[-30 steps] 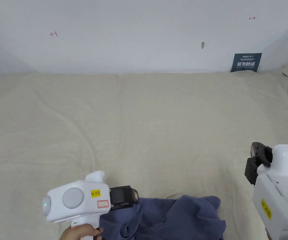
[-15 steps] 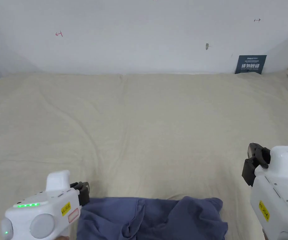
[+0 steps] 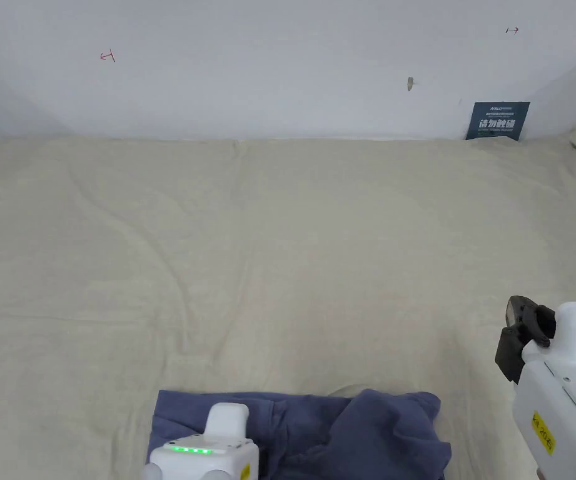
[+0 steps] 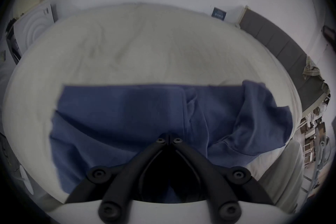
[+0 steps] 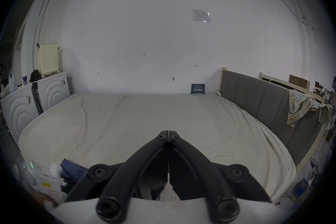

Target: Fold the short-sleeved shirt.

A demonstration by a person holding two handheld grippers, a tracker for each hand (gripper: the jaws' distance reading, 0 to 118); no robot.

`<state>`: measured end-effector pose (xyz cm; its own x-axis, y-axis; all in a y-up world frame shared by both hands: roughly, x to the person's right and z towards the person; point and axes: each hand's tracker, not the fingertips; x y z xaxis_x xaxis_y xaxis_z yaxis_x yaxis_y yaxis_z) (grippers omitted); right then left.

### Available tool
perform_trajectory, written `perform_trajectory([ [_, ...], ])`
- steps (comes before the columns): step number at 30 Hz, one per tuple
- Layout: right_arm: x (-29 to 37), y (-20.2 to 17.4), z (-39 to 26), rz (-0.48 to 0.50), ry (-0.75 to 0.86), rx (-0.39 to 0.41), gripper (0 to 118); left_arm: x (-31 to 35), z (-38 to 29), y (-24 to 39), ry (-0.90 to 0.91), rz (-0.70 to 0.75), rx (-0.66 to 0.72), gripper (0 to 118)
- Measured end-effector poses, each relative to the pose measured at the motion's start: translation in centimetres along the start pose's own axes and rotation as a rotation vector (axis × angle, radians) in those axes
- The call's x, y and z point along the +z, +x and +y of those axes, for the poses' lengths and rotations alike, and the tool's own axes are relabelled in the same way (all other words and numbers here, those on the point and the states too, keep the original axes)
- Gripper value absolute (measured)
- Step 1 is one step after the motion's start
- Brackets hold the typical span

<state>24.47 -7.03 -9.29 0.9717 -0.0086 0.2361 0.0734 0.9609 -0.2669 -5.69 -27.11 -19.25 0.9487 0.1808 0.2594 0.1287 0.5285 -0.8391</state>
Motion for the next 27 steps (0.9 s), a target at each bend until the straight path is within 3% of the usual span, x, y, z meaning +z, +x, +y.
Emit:
perform_trajectory([
  [2,0.0,0.2,-0.1,-0.001,-0.010,-0.008,0,-0.1,-0.4,0.7,0.081,0.052,0.008,1],
  [8,0.4,0.4,-0.1,-0.008,-0.015,-0.004,0,1.0,-0.4,0.0,0.079,0.016,0.015,1],
  [17,1.3,-0.1,1.0,0.010,0.013,0.014,0,9.7,2.8,-4.7,0.183,-0.079,-0.006,1],
  [22,1.1,-0.8,1.3,0.027,0.015,0.036,0,12.6,4.3,-11.7,0.130,-0.190,0.208,4],
  [23,1.1,-0.9,1.3,0.031,0.015,0.036,0,12.6,4.3,-13.3,0.126,-0.210,0.268,13],
  [24,1.0,-1.1,1.3,0.034,0.013,0.035,0,12.5,4.3,-14.8,0.105,-0.244,0.307,29],
  [26,0.8,-1.4,1.2,0.041,0.008,0.032,0,11.8,4.2,-17.0,0.052,-0.265,0.390,85],
  [27,0.7,-1.6,1.1,0.044,0.005,0.031,0,11.2,4.1,-17.6,0.008,-0.278,0.412,101],
])
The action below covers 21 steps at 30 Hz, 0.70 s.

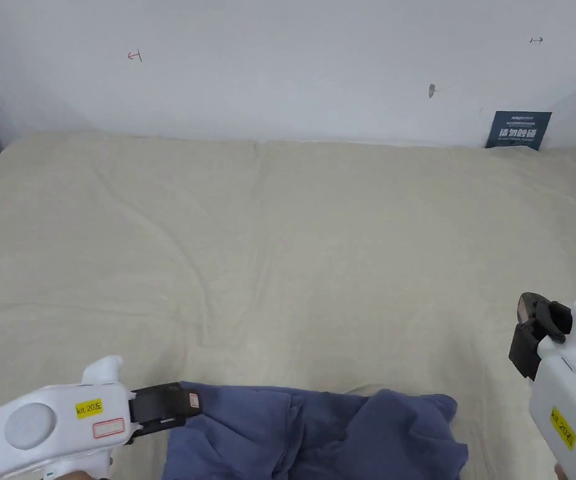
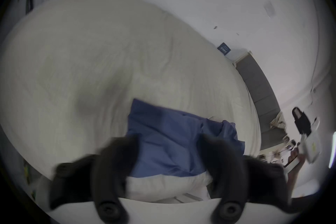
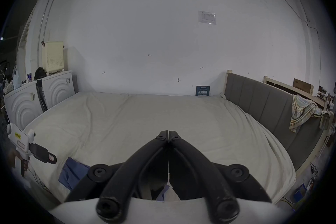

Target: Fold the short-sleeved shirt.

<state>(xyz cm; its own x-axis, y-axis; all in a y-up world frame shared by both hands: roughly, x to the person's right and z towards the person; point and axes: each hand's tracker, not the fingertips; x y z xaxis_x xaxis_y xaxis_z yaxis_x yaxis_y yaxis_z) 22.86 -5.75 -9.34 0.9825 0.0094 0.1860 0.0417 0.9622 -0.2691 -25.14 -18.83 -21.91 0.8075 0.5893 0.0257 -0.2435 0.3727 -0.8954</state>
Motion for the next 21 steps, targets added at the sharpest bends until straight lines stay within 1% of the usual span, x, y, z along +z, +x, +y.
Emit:
perform_trajectory([
  [1,-0.1,-0.2,-0.1,0.001,-0.003,0.001,0,-0.3,0.0,-0.7,-0.019,0.004,0.023,108],
  [5,-0.5,-0.6,-0.5,0.016,-0.029,-0.004,0,-2.2,0.2,-3.2,-0.031,-0.016,0.062,108],
  [6,-0.7,-0.7,-0.7,0.017,-0.036,-0.007,0,-2.7,0.3,-3.8,-0.040,-0.039,0.077,108],
  [10,-1.0,-0.8,-1.0,0.009,-0.058,0.004,0,-4.9,0.7,-5.3,-0.071,-0.084,0.114,103],
  [11,-1.2,-0.7,-1.1,0.008,-0.060,0.007,0,-5.4,0.8,-5.5,-0.086,-0.102,0.106,98],
  [12,-1.3,-0.7,-1.1,0.007,-0.065,0.008,0,-5.8,0.6,-5.4,-0.093,-0.111,0.091,89],
  [13,-1.5,-0.6,-1.2,0.006,-0.070,0.008,0,-6.3,0.6,-5.4,-0.104,-0.113,0.076,78],
  [15,-1.8,-0.5,-1.2,0.003,-0.079,0.005,0,-7.6,0.4,-5.2,-0.154,-0.091,0.046,64],
  [16,-1.8,-0.5,-1.2,0.000,-0.081,0.005,0,-7.8,0.2,-4.9,-0.154,-0.085,0.022,56],
  [17,-1.8,-0.5,-1.2,-0.002,-0.082,0.005,0,-7.8,0.2,-4.8,-0.136,-0.079,-0.005,51],
  [18,-1.8,-0.4,-1.2,-0.004,-0.081,0.003,0,-7.8,0.3,-4.6,-0.142,-0.057,-0.010,42],
  [19,-1.8,-0.3,-1.2,-0.004,-0.081,0.001,0,-7.7,0.3,-4.6,-0.140,-0.036,-0.016,23],
  [20,-1.9,-0.3,-1.2,-0.004,-0.082,-0.001,0,-7.5,0.2,-4.5,-0.152,-0.031,-0.014,19],
  [21,-2.0,-0.2,-1.2,-0.003,-0.084,-0.002,0,-7.3,-0.1,-4.1,-0.150,-0.029,-0.025,18],
])
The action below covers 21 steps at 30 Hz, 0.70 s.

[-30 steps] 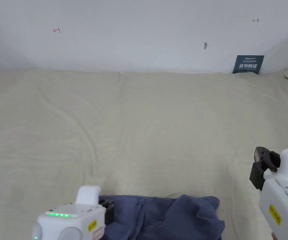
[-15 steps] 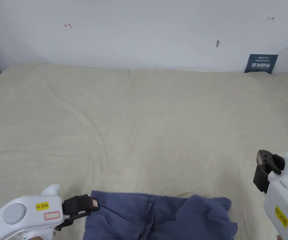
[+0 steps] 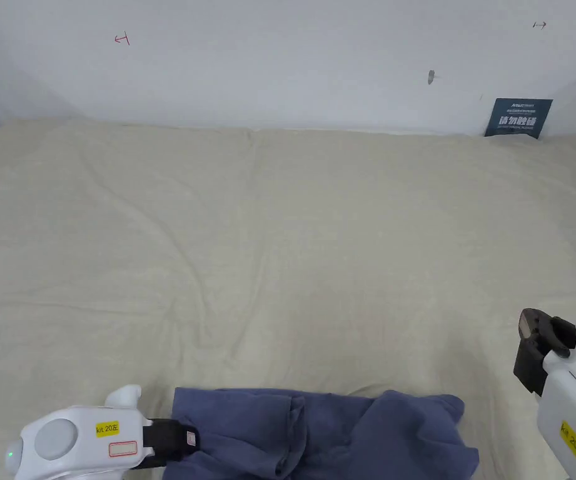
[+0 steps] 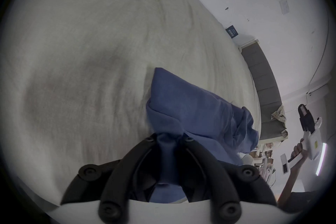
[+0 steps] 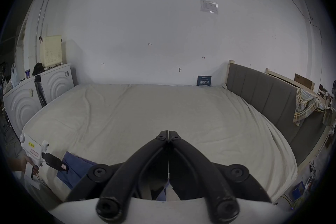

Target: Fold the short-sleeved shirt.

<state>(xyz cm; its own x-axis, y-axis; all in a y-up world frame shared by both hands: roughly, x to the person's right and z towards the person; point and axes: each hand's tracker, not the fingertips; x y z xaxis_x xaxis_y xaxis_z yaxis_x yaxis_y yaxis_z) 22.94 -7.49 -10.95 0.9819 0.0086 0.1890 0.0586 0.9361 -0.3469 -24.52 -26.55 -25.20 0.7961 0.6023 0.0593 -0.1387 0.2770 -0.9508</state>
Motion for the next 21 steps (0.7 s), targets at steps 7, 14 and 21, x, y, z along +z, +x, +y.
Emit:
perform_trajectory([
  [7,0.2,0.1,0.3,0.007,0.009,-0.002,0,2.1,-0.8,4.1,0.074,0.113,-0.135,13],
  [14,1.0,-0.1,1.0,0.036,0.043,-0.014,0,7.4,0.0,3.4,0.116,0.210,-0.163,13],
  [21,1.6,-0.8,1.2,0.075,0.063,-0.016,0,12.3,-0.2,2.8,0.165,0.386,-0.170,13],
])
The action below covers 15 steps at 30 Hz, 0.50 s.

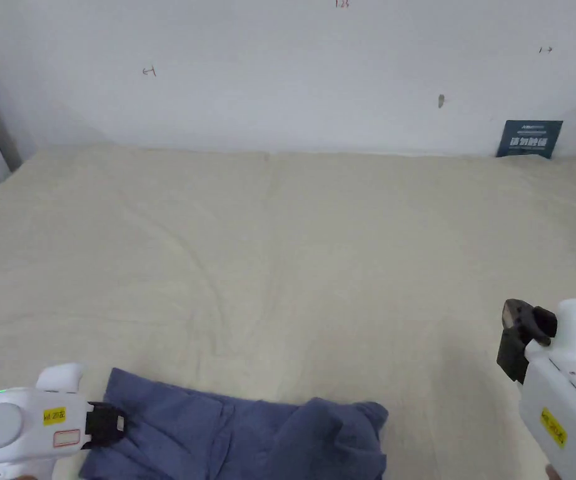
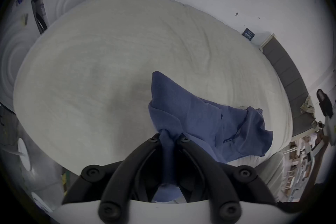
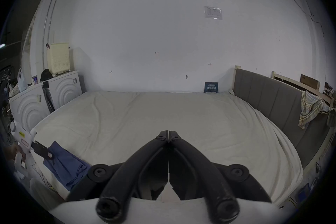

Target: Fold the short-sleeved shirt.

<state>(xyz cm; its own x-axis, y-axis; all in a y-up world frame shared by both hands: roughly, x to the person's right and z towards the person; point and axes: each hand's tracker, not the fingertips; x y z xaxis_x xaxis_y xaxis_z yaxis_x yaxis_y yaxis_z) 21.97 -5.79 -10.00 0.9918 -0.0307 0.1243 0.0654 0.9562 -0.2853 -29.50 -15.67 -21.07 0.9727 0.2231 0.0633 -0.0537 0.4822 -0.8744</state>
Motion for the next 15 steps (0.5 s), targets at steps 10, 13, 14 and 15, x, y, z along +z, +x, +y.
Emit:
perform_trajectory([
  [10,1.1,0.1,0.1,0.012,0.017,-0.001,0,1.0,1.5,15.4,-0.019,-0.126,-0.226,13],
  [13,1.3,0.8,-0.1,0.003,0.019,-0.008,0,-0.8,1.4,19.5,-0.071,-0.197,-0.237,13],
  [14,1.4,1.0,-0.1,-0.001,0.018,-0.009,0,-1.5,1.3,20.6,-0.093,-0.212,-0.237,13],
  [15,1.5,1.3,-0.2,-0.006,0.017,-0.011,0,-2.5,1.1,22.0,-0.118,-0.224,-0.242,13],
])
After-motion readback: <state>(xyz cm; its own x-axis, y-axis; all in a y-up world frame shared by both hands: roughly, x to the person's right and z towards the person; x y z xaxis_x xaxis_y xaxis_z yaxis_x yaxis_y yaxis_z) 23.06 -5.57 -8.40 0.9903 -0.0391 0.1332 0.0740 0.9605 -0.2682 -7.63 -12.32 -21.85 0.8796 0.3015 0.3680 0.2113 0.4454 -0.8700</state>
